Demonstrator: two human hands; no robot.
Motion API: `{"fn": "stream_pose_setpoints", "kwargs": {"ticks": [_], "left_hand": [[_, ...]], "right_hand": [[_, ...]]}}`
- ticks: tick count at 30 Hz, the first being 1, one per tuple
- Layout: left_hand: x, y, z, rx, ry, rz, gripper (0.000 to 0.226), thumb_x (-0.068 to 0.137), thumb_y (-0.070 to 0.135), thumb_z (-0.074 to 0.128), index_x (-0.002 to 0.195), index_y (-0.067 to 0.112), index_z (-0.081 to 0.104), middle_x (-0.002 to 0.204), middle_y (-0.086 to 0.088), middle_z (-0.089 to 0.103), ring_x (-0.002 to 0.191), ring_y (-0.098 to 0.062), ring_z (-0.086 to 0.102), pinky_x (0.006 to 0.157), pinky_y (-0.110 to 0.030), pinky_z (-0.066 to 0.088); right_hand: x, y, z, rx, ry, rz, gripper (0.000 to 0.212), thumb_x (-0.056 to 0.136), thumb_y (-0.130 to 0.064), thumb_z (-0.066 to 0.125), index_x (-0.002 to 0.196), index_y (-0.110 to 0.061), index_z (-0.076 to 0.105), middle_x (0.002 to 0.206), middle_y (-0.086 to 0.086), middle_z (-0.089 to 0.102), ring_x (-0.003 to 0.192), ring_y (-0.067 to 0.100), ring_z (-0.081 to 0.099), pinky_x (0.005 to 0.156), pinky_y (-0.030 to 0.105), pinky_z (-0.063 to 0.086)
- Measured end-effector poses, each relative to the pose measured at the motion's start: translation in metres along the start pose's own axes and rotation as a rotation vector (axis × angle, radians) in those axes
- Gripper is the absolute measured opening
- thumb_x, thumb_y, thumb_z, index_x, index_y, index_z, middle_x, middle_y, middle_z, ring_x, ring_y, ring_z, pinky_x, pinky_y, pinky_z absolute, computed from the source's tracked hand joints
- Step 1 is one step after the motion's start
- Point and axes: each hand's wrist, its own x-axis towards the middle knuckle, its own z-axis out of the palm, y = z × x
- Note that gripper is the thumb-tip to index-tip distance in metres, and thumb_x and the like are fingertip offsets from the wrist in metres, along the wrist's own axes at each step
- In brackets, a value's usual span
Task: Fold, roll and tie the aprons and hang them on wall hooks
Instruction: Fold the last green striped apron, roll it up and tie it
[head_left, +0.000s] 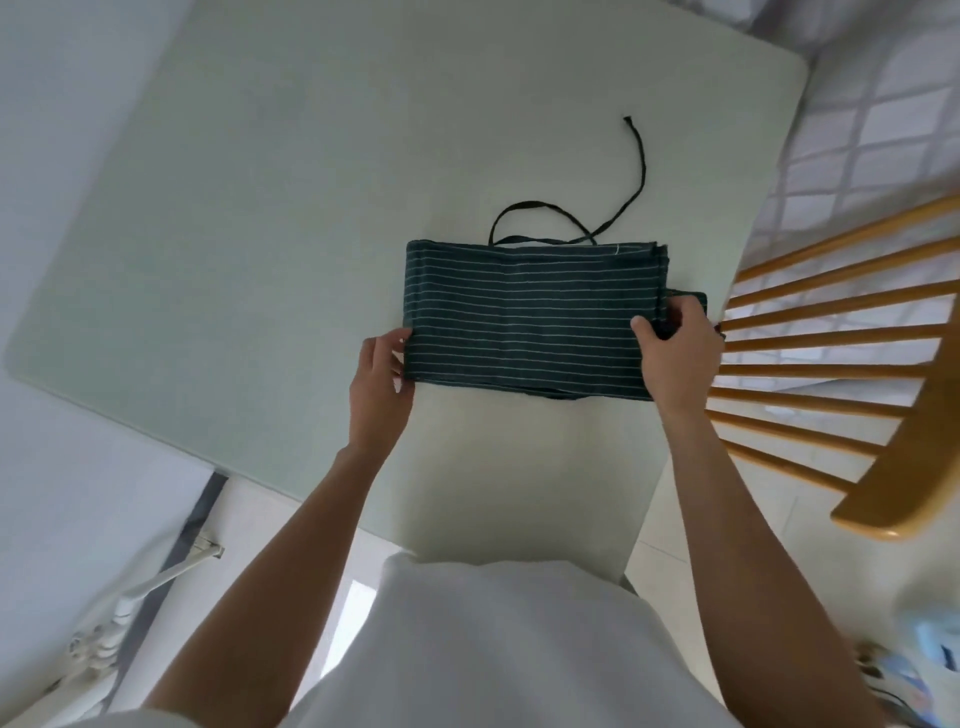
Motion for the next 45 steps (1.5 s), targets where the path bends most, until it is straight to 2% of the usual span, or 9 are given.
{"fn": "stream_pose_setpoints", "kwargs": {"ticks": [4,9,16,22,27,31,36,40,45], "left_hand": [[0.003,-0.007,0.013,0.346,-0.204,0.333,0.049,0.075,-0.006,0.063,0.119,0.014,0.06,0.118,-0.007,0.059,0.109,-0.023,0.047,0.092,-0.037,0.044],[0.007,0.001,0.013,0.336,-0.26,0.321,0.05,0.072,-0.007,0.063,0.117,0.014,0.062,0.118,-0.007,0.059,0.11,-0.025,0.048,0.089,-0.037,0.049],[0.04,0.028,0.017,0.047,-0.206,-0.165,0.044,0.092,0.019,0.055,0.133,0.012,0.043,0.133,-0.008,0.046,0.108,-0.02,0.054,0.089,-0.034,0.05],[0.077,0.037,0.031,0.231,-0.243,-0.352,0.036,0.096,0.035,0.047,0.121,0.009,0.048,0.117,-0.008,0.06,0.099,-0.024,0.059,0.077,-0.032,0.043],[0.073,0.023,0.015,0.154,-0.091,-0.417,0.029,0.098,0.029,0.041,0.118,0.007,0.044,0.117,-0.01,0.057,0.096,-0.027,0.058,0.077,-0.037,0.043],[0.068,0.002,-0.012,0.17,-0.062,-0.493,0.031,0.099,0.029,0.039,0.12,0.007,0.04,0.115,-0.016,0.061,0.096,-0.036,0.06,0.074,-0.041,0.045],[0.062,-0.009,-0.029,0.074,-0.097,-0.517,0.04,0.094,0.035,0.051,0.122,0.009,0.043,0.117,-0.014,0.061,0.099,-0.032,0.061,0.081,-0.041,0.049],[0.06,-0.005,-0.037,0.088,-0.205,-0.571,0.069,0.081,0.043,0.068,0.135,0.017,0.034,0.12,-0.008,0.06,0.104,-0.029,0.06,0.087,-0.042,0.048],[0.046,0.004,-0.039,0.095,-0.257,-0.62,0.071,0.079,0.038,0.071,0.135,0.018,0.033,0.119,-0.008,0.061,0.099,-0.025,0.06,0.081,-0.037,0.048]], "right_hand": [[0.017,0.056,-0.011,-0.03,0.012,0.22,0.034,0.088,-0.017,0.063,0.12,-0.008,0.053,0.118,0.009,0.063,0.106,0.028,0.06,0.085,0.032,0.046],[0.035,0.076,-0.008,0.193,-0.025,0.331,0.04,0.09,-0.034,0.059,0.123,-0.012,0.054,0.116,0.002,0.063,0.097,0.013,0.057,0.082,0.023,0.043],[0.052,0.082,-0.003,0.039,-0.044,0.242,0.033,0.09,-0.029,0.059,0.118,-0.01,0.056,0.116,0.009,0.061,0.106,0.024,0.057,0.088,0.028,0.043],[0.055,0.084,0.002,-0.46,-0.137,0.259,0.051,0.092,-0.053,0.041,0.109,-0.008,0.057,0.117,0.014,0.057,0.117,0.036,0.042,0.099,0.043,0.032],[0.04,0.051,-0.002,-0.162,-0.175,-0.15,0.034,0.098,-0.036,0.041,0.109,-0.005,0.05,0.093,0.007,0.056,0.086,0.022,0.056,0.077,0.035,0.048],[0.044,0.015,0.011,-0.323,-0.16,-0.306,0.036,0.099,-0.041,0.036,0.115,-0.01,0.043,0.084,0.0,0.052,0.068,0.018,0.053,0.063,0.032,0.047],[0.046,0.024,0.037,-0.525,-0.159,-0.274,0.038,0.093,-0.031,0.054,0.124,-0.012,0.043,0.114,0.013,0.058,0.101,0.029,0.054,0.084,0.039,0.044],[0.014,0.025,0.044,-0.393,-0.087,-0.543,0.037,0.089,-0.016,0.057,0.125,-0.013,0.052,0.126,0.013,0.052,0.118,0.03,0.046,0.098,0.044,0.041],[-0.036,0.018,0.073,-0.459,-0.309,-0.784,0.039,0.092,-0.038,0.049,0.131,-0.033,0.051,0.146,0.005,0.039,0.134,0.03,0.032,0.11,0.058,0.017]]}}
